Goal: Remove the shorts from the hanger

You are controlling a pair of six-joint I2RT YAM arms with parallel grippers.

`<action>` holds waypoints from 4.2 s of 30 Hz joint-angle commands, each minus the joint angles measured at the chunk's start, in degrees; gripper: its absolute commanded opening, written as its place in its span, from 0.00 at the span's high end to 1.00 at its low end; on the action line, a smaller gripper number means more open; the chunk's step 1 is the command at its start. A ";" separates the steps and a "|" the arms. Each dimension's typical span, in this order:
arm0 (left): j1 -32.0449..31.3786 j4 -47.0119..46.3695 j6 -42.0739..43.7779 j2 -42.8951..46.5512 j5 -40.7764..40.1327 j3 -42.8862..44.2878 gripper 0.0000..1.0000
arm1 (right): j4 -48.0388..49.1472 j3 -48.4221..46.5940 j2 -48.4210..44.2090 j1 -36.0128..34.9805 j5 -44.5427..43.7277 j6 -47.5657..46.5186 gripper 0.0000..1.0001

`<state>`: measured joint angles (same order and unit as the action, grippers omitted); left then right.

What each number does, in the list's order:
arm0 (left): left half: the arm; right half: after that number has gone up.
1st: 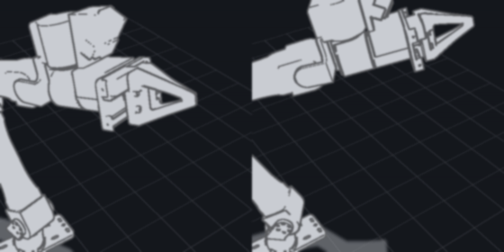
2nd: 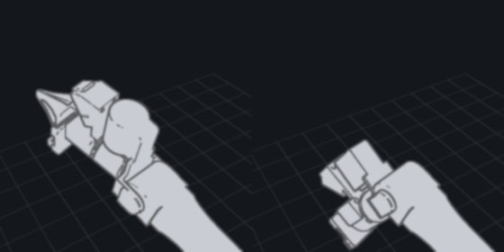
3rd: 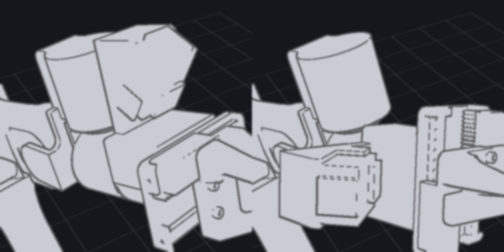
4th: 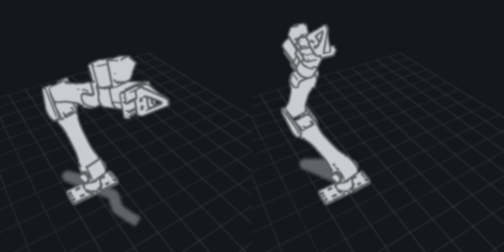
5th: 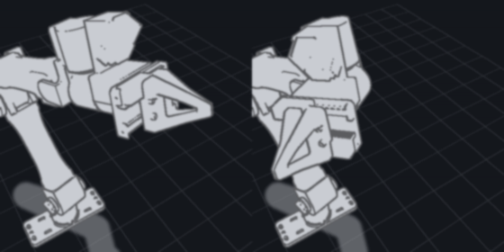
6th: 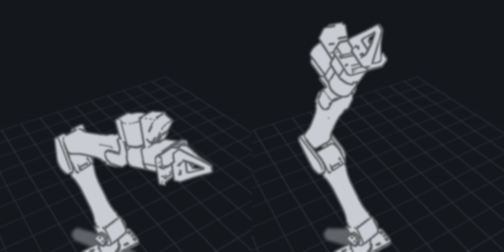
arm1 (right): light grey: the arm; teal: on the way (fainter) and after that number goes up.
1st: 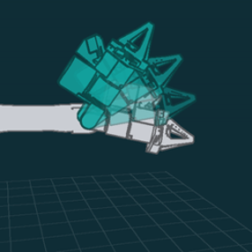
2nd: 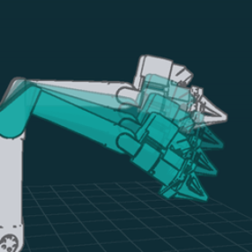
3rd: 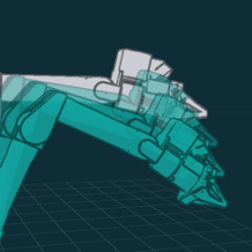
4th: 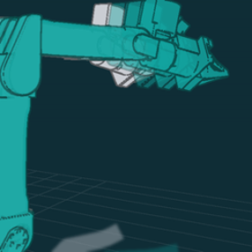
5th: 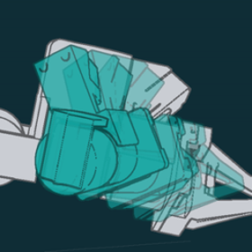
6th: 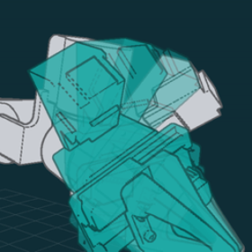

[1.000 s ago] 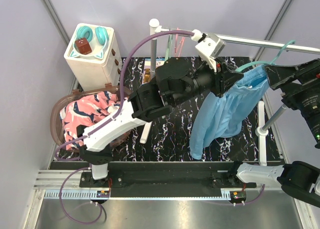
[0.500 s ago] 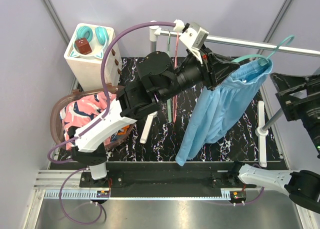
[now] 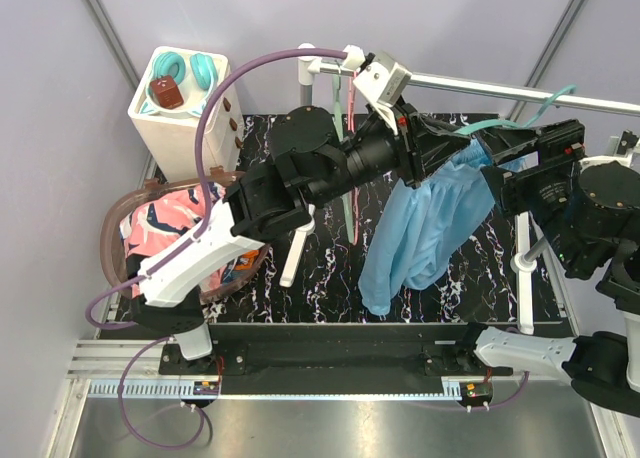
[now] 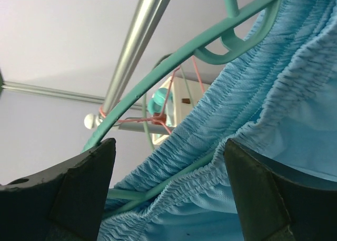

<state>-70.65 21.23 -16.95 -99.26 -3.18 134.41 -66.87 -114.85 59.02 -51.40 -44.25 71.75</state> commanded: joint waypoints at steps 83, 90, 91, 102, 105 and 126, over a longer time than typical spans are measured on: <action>10.27 -12.97 -17.94 24.47 19.79 -28.41 1.00 | 20.37 23.44 -7.35 -0.28 0.31 -24.20 0.43; 11.85 -13.77 -19.35 22.63 19.71 -28.50 1.00 | 23.10 25.11 -8.75 -0.37 -2.68 -21.30 0.87; 11.77 -13.24 -19.09 22.45 19.27 -28.41 1.00 | 23.19 24.85 -8.66 -0.28 -3.12 -21.04 0.94; 12.38 -5.51 -17.33 23.06 11.44 -29.21 1.00 | 18.71 19.31 -6.38 -0.28 -4.00 -17.44 1.00; 12.47 -3.66 -15.75 24.11 8.90 -29.73 0.80 | 17.39 18.43 -5.24 -0.28 -4.79 -16.90 1.00; 14.23 6.63 -10.73 41.69 4.14 -45.71 0.02 | 14.58 12.37 0.04 -0.28 -3.39 -18.13 1.00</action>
<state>-56.47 28.01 -26.87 -57.25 1.43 92.53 -56.53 -98.28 59.11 -51.35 -48.25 50.41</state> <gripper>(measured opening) 0.973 0.066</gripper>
